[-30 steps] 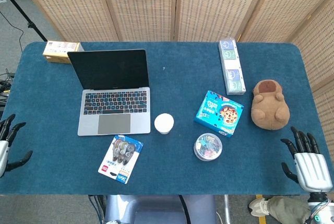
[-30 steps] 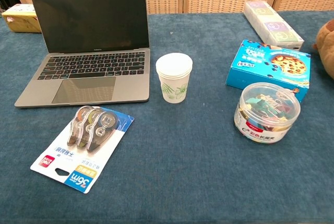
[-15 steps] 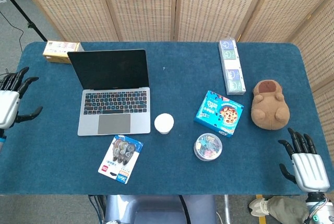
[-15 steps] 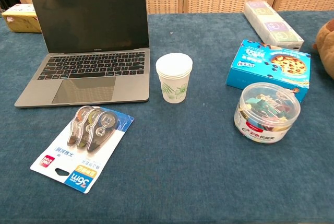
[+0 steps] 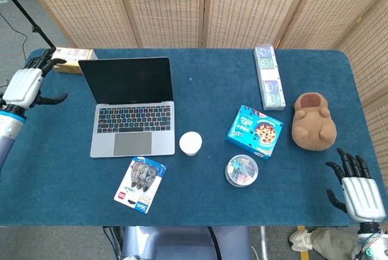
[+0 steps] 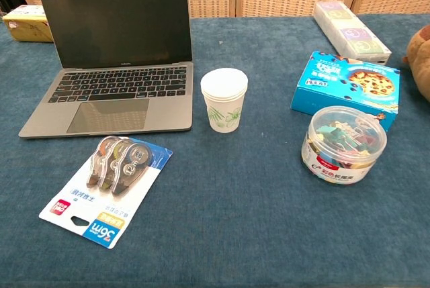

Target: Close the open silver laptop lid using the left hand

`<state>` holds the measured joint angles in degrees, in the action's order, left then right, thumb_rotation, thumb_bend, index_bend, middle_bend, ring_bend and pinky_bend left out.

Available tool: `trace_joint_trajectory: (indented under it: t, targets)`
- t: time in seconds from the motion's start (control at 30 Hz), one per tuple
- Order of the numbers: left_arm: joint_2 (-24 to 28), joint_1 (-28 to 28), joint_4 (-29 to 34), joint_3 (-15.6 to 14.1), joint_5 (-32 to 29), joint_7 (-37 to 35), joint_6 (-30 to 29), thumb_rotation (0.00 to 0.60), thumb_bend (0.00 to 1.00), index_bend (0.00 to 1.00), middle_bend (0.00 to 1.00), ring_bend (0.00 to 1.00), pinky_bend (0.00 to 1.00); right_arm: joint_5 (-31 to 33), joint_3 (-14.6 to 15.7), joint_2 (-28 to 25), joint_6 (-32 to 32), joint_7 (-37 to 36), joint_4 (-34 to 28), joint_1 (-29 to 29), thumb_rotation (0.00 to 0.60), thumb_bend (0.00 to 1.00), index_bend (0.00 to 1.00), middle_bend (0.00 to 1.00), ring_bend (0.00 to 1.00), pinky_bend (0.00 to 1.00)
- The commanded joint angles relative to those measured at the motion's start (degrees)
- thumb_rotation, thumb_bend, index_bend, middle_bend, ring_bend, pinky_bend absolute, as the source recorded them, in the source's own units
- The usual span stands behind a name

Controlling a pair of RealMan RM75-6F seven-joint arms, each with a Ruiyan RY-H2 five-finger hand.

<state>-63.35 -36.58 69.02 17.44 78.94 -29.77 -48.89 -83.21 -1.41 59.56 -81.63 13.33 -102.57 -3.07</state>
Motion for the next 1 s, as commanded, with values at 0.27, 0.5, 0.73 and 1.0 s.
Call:
trace_joint_trajectory:
  t: [0.27,0.5,0.73,1.0]
  targets:
    - [-4.47,-8.21,-10.82,-1.64,2.5,-11.55,9.95,0.6,0.23,0.23,0.05,0.11,0.1,1.02,0.04,-0.3,1.15,-0.45,-0.02,-0.3,0.6,0.35,0.22,0.0,0.0,0.0]
    - [-8.69,-13.14,-18.45,-3.03,4.47,-15.19,13.49,0.6,0.22,0.23,0.05,0.11,0.1,3.22,-0.75,-0.59,2.53,-1.71,0.64,-0.88,0.6,0.35,0.22,0.0,0.0,0.0]
    - [-14.34,-18.1,-25.59,-4.47,7.04,-18.74,13.98,0.6,0.22,0.23,0.05,0.1,0.1,6.36,-1.74,-0.8,4.71,-3.42,2.33,-1.72,0.6,0.35,0.22,0.0,0.0,0.0]
    - [-18.61,-21.68,-28.77,-5.7,8.69,-22.02,12.36,0.6,0.22,0.23,0.05,0.1,0.1,6.58,-1.34,-1.38,5.3,-4.42,2.55,-1.63,0.6,0.35,0.22,0.0,0.0,0.0]
